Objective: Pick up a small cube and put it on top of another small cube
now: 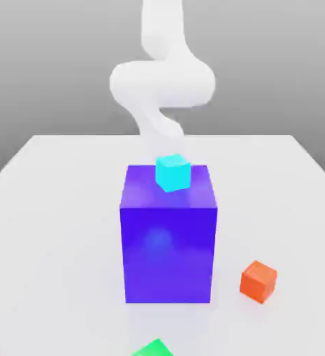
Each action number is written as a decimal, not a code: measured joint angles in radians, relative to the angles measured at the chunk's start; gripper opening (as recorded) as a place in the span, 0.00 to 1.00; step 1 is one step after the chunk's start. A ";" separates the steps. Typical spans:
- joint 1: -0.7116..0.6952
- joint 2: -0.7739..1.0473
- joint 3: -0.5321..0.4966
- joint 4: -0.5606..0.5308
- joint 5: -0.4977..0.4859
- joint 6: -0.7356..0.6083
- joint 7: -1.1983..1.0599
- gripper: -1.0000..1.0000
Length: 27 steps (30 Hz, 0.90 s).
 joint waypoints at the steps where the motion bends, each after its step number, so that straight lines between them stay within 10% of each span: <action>1: -0.011 0.039 -0.005 0.008 -0.002 0.008 0.010 0.50; 27: -0.259 0.989 -0.166 0.202 0.101 0.178 0.140 0.50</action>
